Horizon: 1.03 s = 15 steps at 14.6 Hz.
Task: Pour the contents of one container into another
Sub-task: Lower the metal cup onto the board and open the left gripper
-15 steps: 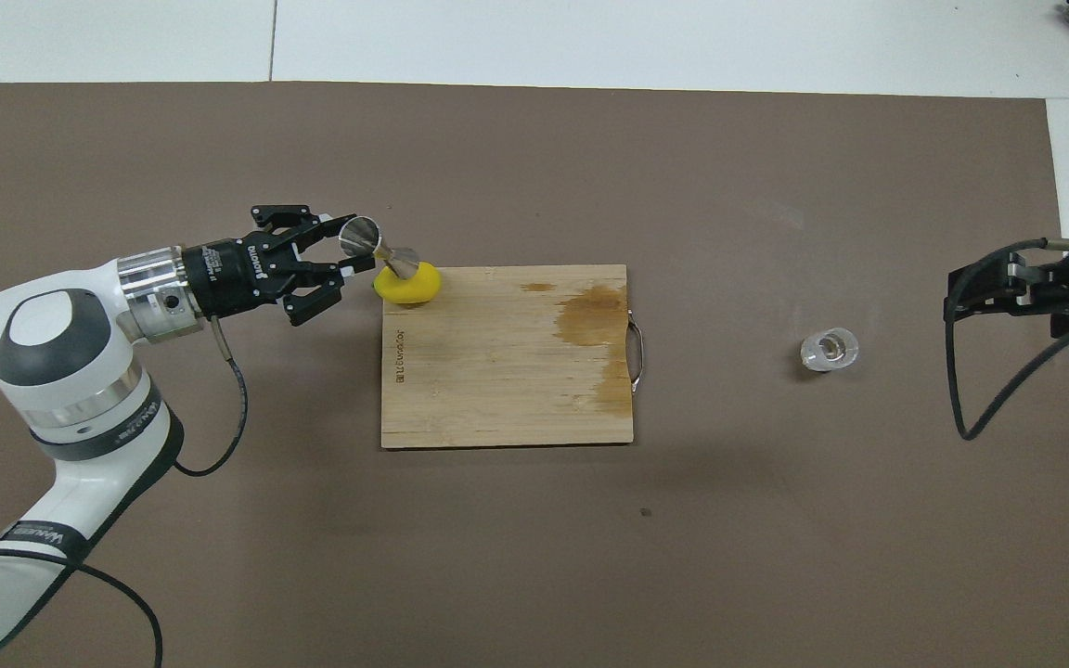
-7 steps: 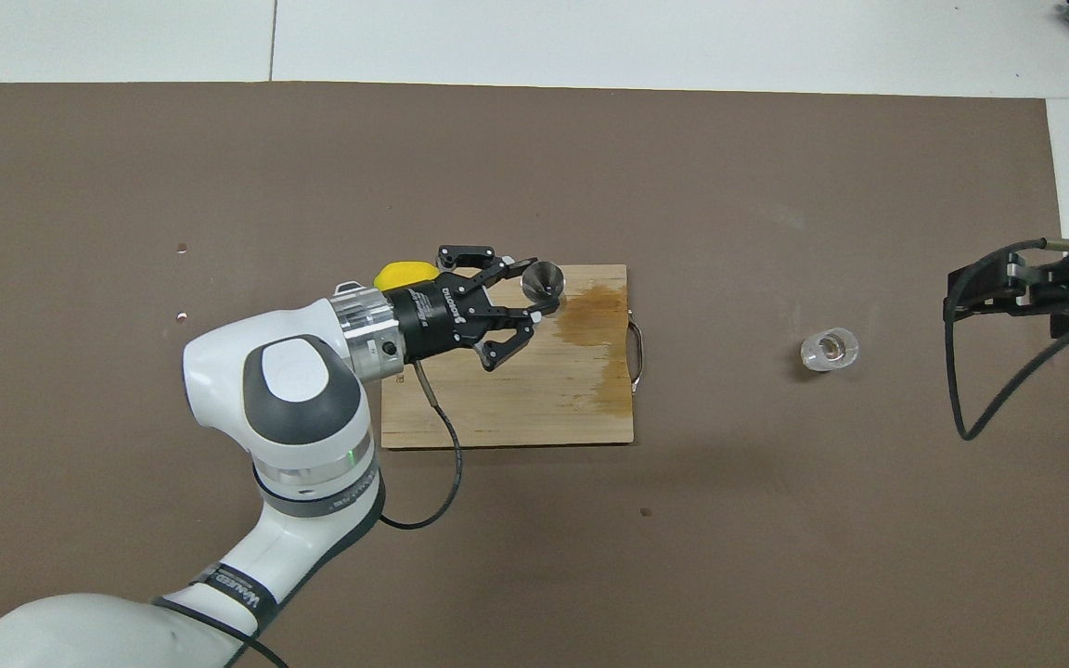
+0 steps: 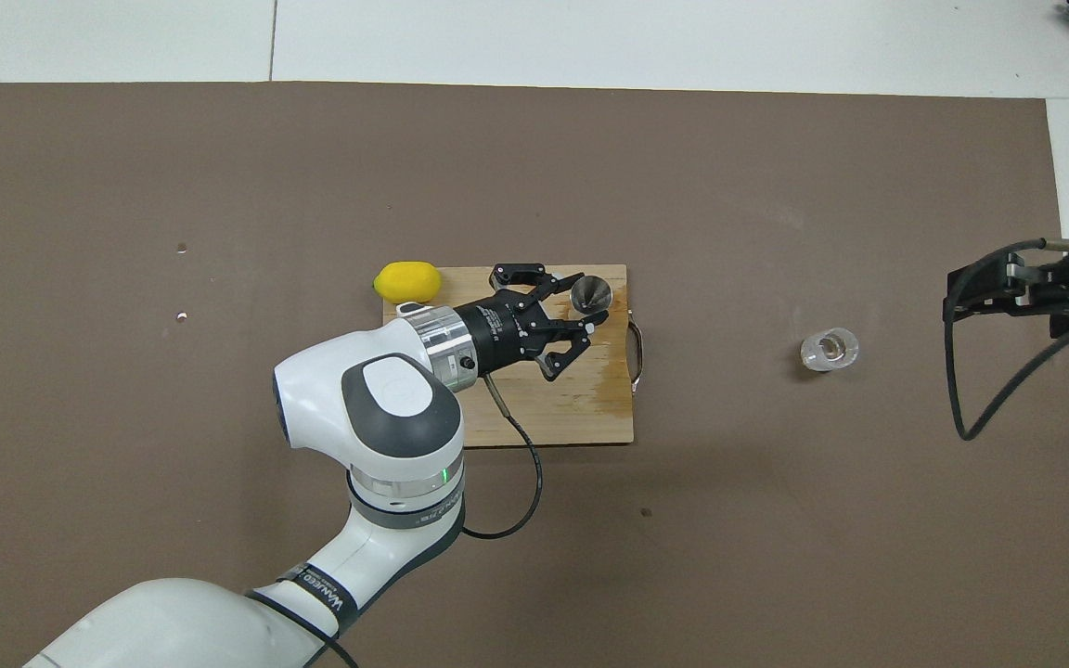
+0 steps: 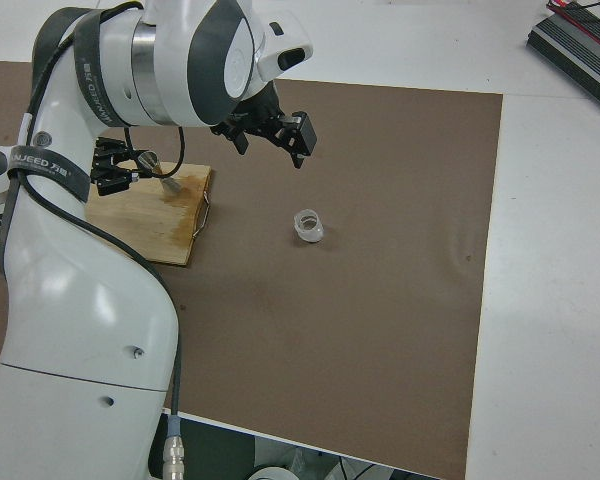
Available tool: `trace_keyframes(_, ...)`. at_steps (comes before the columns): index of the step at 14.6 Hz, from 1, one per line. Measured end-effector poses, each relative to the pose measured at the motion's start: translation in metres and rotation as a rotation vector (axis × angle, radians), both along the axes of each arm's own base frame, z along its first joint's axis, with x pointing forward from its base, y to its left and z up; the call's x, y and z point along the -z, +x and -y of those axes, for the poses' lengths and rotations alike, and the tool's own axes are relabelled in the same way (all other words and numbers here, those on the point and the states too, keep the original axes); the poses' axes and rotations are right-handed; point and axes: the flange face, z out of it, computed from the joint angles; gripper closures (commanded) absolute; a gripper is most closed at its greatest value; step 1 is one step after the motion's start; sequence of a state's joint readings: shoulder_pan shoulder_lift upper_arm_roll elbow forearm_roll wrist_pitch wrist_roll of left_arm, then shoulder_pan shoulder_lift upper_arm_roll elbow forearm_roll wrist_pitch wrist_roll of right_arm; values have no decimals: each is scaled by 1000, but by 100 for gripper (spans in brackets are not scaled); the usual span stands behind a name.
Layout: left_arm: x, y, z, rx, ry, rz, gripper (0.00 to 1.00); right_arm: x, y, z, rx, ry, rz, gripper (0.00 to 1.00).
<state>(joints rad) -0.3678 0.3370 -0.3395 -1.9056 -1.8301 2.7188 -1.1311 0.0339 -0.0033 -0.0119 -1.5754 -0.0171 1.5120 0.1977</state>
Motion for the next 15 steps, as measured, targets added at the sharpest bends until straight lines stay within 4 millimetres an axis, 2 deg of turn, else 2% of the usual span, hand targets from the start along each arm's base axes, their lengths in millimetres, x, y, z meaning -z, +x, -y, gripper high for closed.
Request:
trace_keyframes(4, 9, 8, 1, -8, -1, -9, 100, 0, 0, 0, 0, 0, 0, 2)
trace_keyframes(12, 17, 8, 0, -11, 8, -19, 100, 0, 0, 0, 0, 0, 0, 2)
trace_keyframes(13, 18, 8, 0, -12, 9, -20, 56, 0, 0, 0, 0, 0, 0, 2)
trace_keyframes(14, 18, 9, 0, -12, 11, -20, 1, 0, 0, 0, 0, 0, 0, 2)
trace_keyframes(15, 19, 9, 0, -11, 12, -19, 0, 0, 0, 0, 0, 0, 0, 2)
